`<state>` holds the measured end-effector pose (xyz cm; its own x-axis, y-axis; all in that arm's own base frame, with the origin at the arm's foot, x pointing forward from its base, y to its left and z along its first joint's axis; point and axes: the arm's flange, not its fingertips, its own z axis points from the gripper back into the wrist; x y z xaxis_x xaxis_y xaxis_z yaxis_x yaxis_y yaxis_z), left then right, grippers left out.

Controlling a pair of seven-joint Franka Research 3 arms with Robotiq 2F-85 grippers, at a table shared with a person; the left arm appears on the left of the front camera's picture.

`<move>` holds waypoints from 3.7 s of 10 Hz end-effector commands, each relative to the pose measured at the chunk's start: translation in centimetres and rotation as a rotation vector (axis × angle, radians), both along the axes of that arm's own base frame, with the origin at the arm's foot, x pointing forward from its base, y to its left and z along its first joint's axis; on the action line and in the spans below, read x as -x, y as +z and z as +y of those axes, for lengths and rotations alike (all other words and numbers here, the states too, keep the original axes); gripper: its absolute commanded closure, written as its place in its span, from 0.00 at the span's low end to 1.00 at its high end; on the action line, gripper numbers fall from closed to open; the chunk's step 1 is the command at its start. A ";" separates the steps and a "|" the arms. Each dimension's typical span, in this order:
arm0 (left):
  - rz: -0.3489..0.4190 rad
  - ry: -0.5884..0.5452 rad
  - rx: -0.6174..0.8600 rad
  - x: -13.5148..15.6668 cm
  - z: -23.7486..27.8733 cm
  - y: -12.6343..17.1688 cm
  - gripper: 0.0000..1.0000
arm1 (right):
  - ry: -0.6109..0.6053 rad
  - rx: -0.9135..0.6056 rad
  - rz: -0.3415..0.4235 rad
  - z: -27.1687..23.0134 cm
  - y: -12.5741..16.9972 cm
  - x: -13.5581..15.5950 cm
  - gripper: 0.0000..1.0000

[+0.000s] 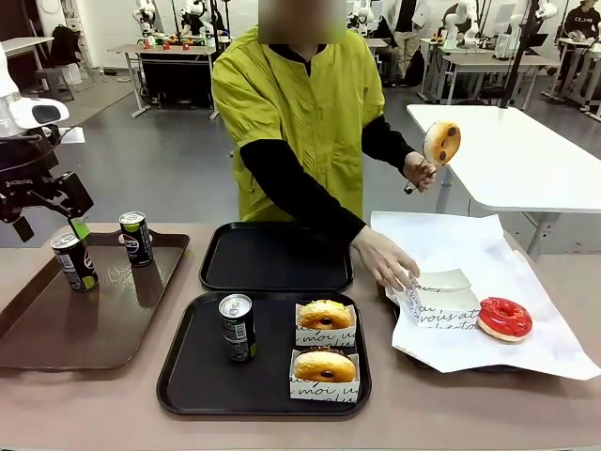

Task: Set up donuts and drinks on trays.
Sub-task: Pick up one Pepsi coke from the Handle tray and place it on the Flat Tray without a Pepsi coke.

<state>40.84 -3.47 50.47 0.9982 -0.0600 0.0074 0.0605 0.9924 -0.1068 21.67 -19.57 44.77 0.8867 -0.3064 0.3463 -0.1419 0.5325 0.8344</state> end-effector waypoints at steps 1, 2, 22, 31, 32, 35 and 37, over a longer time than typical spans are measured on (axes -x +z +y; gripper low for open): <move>0.008 0.003 0.003 0.2 0.2 0.0 0.00 | 0.002 -0.004 -0.010 0.0 -0.1 0.0 0.00; 0.000 0.000 0.000 0.0 0.0 0.0 0.00 | 0.002 -0.004 -0.010 0.0 -0.1 0.0 0.00; -0.093 0.219 -0.090 -10.0 6.3 -8.0 0.00 | 0.002 -0.004 -0.010 0.0 -0.1 0.0 0.00; -0.074 0.104 -0.102 -11.2 5.6 -12.5 0.00 | 0.002 -0.004 -0.010 0.0 -0.1 0.0 0.00; -0.064 0.100 -0.093 -11.6 5.7 -12.6 0.00 | 0.002 -0.004 -0.010 0.0 -0.1 0.0 0.00; -0.076 0.109 -0.078 -11.6 6.1 -13.0 0.00 | 0.002 -0.004 -0.010 0.0 -0.1 0.0 0.00; -0.077 0.093 -0.062 -11.9 6.1 -12.8 0.00 | 0.002 -0.004 -0.010 0.0 -0.1 0.0 0.00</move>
